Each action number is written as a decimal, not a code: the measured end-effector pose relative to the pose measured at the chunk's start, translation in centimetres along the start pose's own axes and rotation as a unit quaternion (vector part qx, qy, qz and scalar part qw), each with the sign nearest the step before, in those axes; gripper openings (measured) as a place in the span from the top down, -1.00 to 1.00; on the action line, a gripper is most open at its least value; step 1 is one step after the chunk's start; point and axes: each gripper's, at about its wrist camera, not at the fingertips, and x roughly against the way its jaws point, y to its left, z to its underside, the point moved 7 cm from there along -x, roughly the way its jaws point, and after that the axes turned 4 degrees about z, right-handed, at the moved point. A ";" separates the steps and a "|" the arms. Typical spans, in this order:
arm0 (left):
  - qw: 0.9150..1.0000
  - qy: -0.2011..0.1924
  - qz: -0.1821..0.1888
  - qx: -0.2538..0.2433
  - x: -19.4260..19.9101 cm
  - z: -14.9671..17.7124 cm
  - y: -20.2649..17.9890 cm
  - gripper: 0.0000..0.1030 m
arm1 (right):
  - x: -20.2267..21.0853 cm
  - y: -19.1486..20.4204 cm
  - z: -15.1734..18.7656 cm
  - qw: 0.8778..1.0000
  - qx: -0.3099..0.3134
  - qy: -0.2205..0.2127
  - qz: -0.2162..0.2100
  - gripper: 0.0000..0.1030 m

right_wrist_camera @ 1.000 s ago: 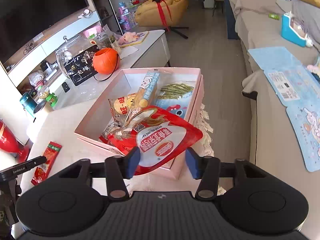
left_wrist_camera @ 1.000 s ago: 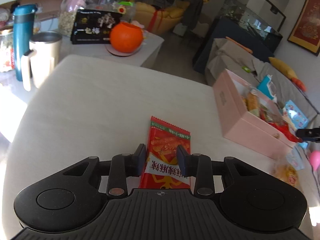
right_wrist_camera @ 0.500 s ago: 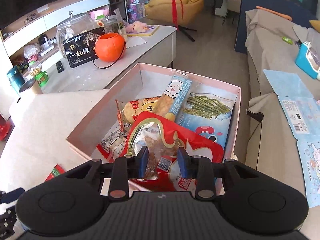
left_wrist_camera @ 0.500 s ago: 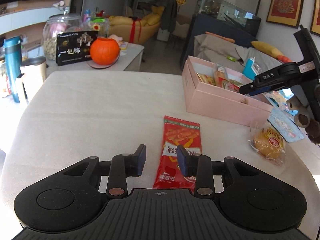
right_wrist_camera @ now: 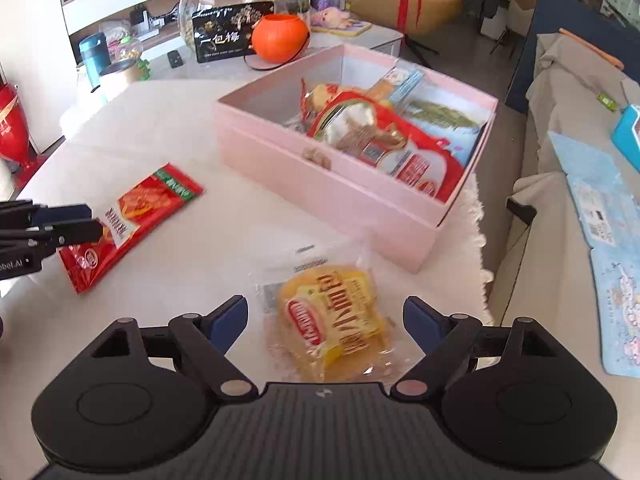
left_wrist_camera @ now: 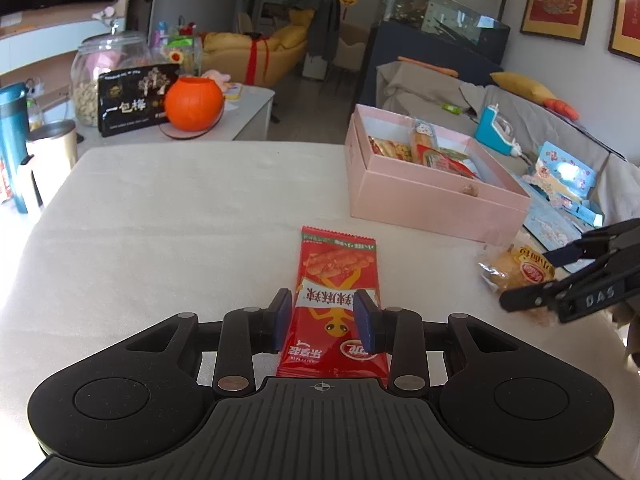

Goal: Organize snacks
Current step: 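Grasp the red spicy strip packet with the left gripper, then move right gripper over yellow bread packet while left holds spicy strip packet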

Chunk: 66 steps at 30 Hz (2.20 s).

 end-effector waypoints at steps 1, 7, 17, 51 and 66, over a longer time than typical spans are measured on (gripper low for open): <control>1.000 -0.001 -0.003 -0.007 0.2 -0.2 -0.3 0.27 | -0.4 0.9 0.5 1.000 0.002 0.001 -0.013 -0.66; 0.998 0.012 -0.027 -0.064 -0.4 -1.1 -2.0 0.27 | -0.8 6.2 1.2 0.996 0.015 -0.013 -0.084 -0.66; 0.979 0.082 -0.058 -0.180 -4.1 0.6 -5.9 0.12 | -2.8 1.9 0.8 0.993 -0.085 -0.081 0.026 -0.94; 0.984 0.102 -0.056 -0.137 -5.7 -1.2 -2.5 -0.67 | -2.6 0.3 1.0 0.985 -0.138 -0.098 0.014 -0.95; 0.993 0.086 -0.044 -0.072 -5.9 -1.2 -0.5 -0.62 | -2.7 0.4 1.0 0.986 -0.133 -0.095 0.016 -0.99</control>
